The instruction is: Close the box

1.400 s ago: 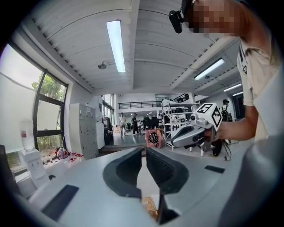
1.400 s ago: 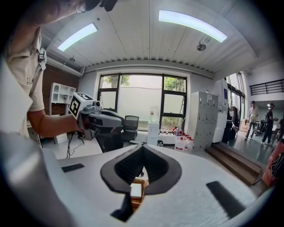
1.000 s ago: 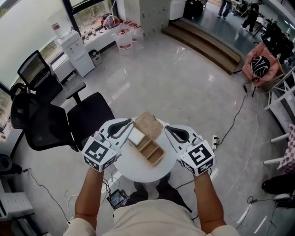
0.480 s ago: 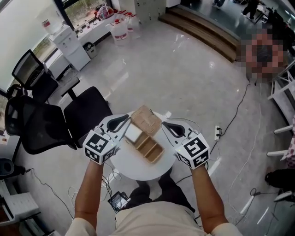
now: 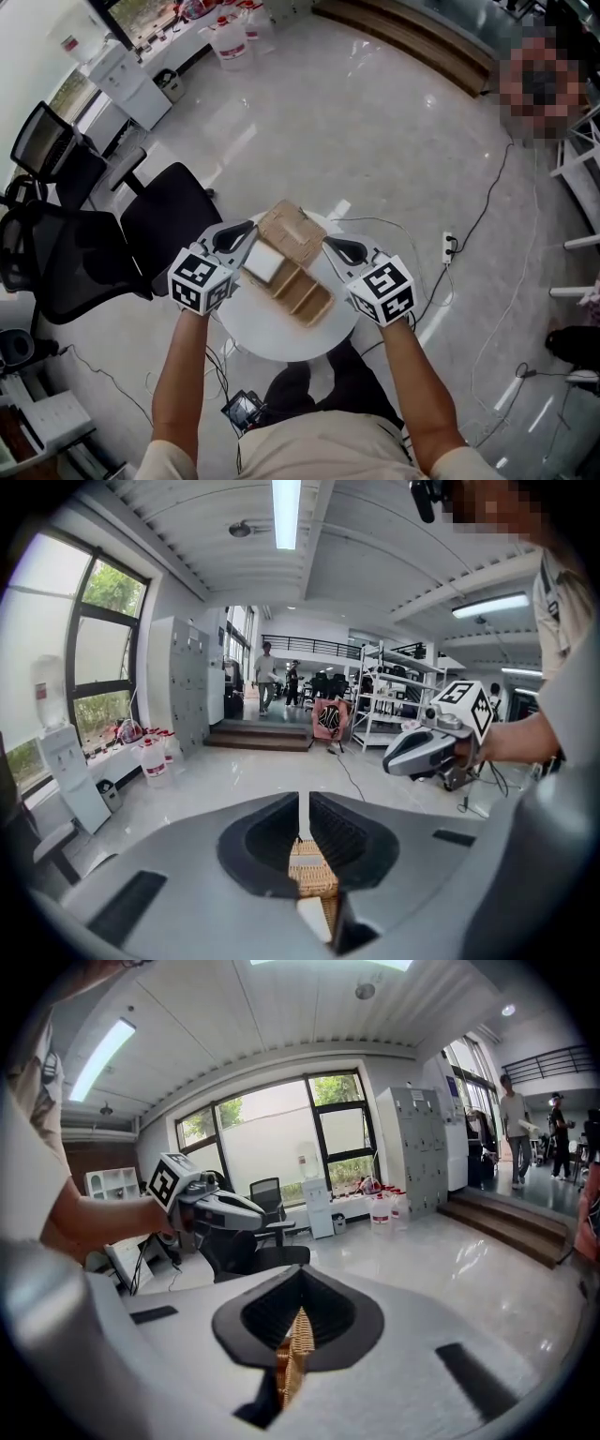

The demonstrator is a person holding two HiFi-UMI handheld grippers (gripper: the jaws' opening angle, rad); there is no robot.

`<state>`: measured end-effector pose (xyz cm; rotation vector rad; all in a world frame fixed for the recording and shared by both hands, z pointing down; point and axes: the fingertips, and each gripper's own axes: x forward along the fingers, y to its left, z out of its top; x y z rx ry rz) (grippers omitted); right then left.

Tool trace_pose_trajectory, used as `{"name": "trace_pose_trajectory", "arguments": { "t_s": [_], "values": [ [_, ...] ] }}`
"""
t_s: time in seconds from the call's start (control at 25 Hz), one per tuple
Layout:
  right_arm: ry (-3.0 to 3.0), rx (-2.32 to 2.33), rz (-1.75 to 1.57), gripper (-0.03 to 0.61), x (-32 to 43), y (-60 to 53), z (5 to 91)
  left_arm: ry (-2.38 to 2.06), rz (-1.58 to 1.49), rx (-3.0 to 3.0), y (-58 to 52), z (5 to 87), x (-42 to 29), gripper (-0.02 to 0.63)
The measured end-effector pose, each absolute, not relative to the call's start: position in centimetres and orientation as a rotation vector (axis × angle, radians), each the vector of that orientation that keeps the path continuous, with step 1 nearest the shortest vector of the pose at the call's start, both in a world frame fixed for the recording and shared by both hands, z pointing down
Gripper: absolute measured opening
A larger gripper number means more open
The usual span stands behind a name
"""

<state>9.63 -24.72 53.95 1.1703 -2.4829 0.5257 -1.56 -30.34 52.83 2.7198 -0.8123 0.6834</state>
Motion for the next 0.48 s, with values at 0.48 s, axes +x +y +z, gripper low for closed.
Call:
{"name": "trace_pose_trajectory", "arguments": {
  "t_s": [0.48],
  "values": [
    [-2.427,1.186,0.762,-0.006,10.4,-26.7,63.3,-0.781,0.855,2.588,-34.0,62.5,-1.7,0.035]
  ]
}}
